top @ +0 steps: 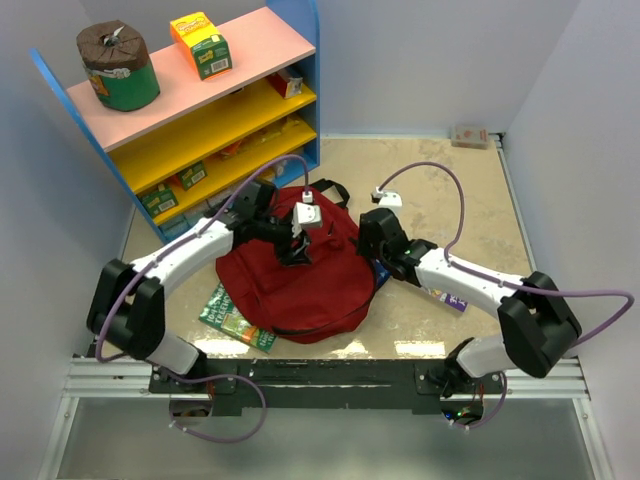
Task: Pack the student bag
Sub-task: Zip the student bag at the center of the board, then unzip the student bag at the center of the board.
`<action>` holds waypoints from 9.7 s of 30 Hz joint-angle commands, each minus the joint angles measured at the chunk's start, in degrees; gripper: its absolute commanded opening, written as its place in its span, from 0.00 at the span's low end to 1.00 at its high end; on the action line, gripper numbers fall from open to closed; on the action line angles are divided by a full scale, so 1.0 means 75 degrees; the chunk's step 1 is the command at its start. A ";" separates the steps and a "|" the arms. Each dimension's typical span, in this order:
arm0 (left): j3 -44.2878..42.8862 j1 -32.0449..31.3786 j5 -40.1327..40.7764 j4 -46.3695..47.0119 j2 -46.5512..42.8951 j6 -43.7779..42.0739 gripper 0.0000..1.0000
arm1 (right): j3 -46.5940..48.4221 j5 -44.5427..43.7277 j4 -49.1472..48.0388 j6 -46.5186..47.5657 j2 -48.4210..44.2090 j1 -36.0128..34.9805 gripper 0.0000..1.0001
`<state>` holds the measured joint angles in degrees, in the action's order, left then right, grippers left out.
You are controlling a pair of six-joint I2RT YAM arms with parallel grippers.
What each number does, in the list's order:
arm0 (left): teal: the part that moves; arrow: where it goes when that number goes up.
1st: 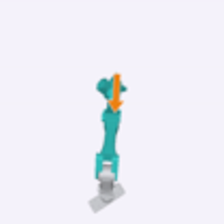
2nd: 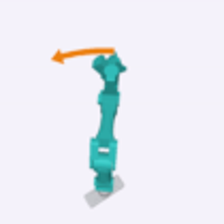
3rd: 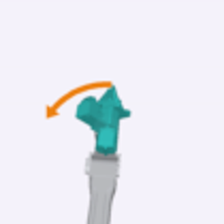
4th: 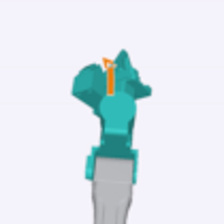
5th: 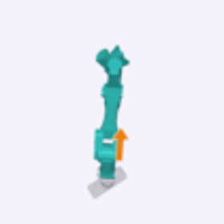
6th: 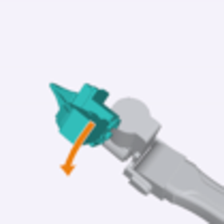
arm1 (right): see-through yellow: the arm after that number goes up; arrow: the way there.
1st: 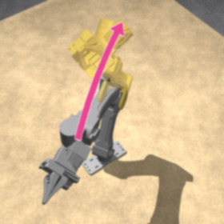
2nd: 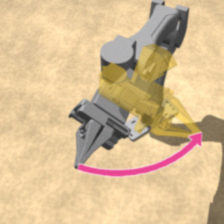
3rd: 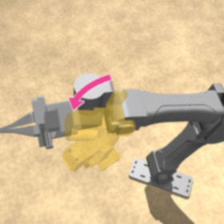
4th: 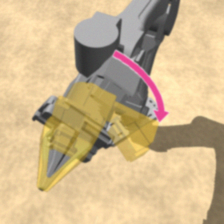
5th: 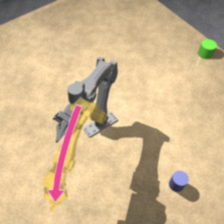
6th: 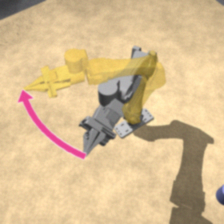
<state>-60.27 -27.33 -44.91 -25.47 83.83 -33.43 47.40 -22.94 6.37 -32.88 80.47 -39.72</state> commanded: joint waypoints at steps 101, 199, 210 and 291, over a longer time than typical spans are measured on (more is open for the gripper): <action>-0.6754 -0.1301 -0.0716 -0.3132 0.6166 -0.3336 0.36 | -0.0988 -0.0258 -0.0030 -0.0244 -0.2303 0.0269 0.00; -0.2253 -0.4149 0.2940 -0.0505 0.0938 -0.0674 0.71 | -0.0437 0.2472 0.0874 -0.1041 -0.1834 0.1816 0.50; -0.2007 -0.4137 0.3574 0.0549 0.1221 -0.0395 0.65 | -0.0987 0.2906 0.0475 -0.1170 -0.1951 0.1828 0.36; 0.1170 -0.4337 0.5308 -0.3507 -0.2460 -0.1309 0.45 | -0.0589 0.2449 0.0299 0.0271 -0.1903 0.2238 0.32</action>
<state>-50.00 -60.69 -5.85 -48.77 63.53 -46.15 43.59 -3.92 12.51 -33.52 70.52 -23.79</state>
